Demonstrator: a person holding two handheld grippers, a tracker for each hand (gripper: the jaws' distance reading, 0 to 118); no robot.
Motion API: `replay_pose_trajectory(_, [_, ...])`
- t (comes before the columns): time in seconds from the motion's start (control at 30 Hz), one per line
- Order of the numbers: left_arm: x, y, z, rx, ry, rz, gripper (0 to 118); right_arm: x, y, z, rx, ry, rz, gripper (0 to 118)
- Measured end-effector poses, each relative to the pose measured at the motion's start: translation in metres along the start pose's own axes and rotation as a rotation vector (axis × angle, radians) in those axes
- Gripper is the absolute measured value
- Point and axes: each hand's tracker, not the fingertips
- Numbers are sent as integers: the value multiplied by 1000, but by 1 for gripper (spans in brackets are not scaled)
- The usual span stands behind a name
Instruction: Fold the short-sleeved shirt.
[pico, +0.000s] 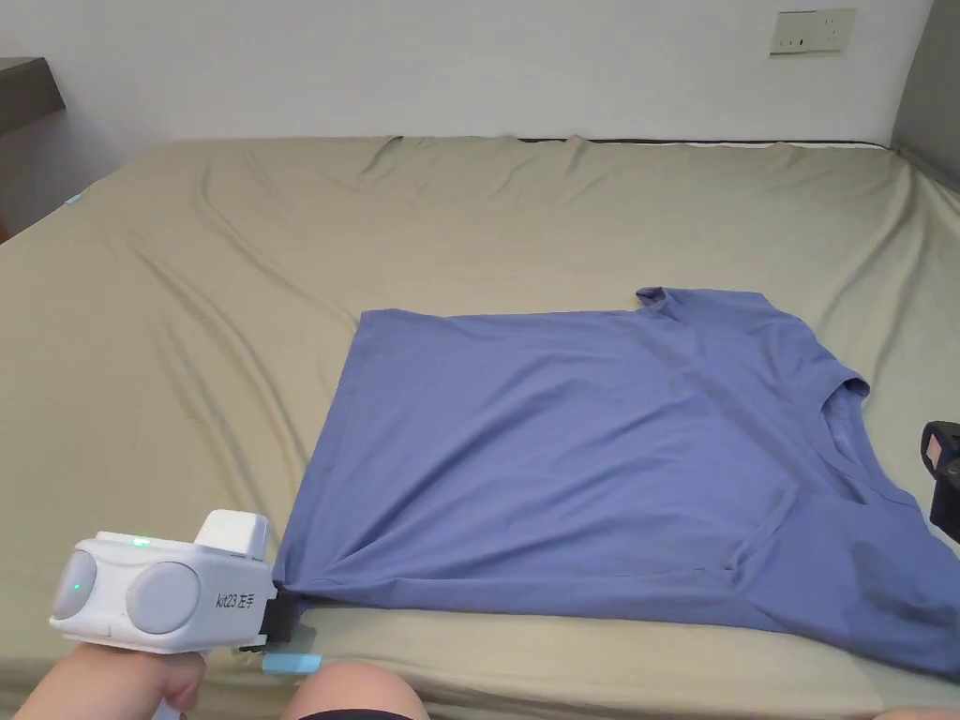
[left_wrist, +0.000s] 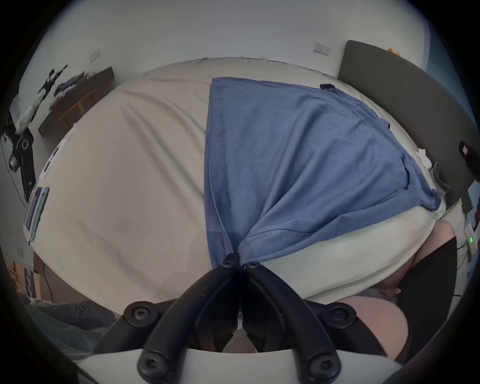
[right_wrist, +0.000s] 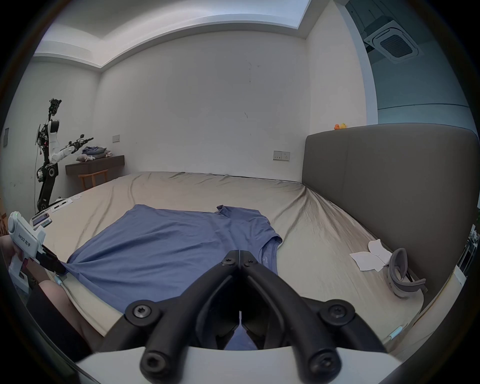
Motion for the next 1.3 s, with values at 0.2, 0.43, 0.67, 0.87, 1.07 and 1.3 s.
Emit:
replay_pose_trajectory(0.2, [13,-2,11,78,79,-67,0,7,4,3,-48,0,2,0])
replay_pose_trajectory(0.43, [18,7,38,218,71,-30,0,55,-34,-3,-289,27,48,35])
replay_pose_trajectory(0.67, [20,8,31,185,66,-20,0,77,-106,-20,-551,95,101,97])
replay_pose_trajectory(0.87, [19,6,25,152,69,-31,0,85,-128,-26,-546,142,-64,16])
replay_pose_trajectory(1.07, [21,9,31,142,72,-49,0,79,-113,-21,-495,128,11,4])
replay_pose_trajectory(1.3, [26,44,58,209,63,6,0,88,-59,-24,-429,127,-4,3])
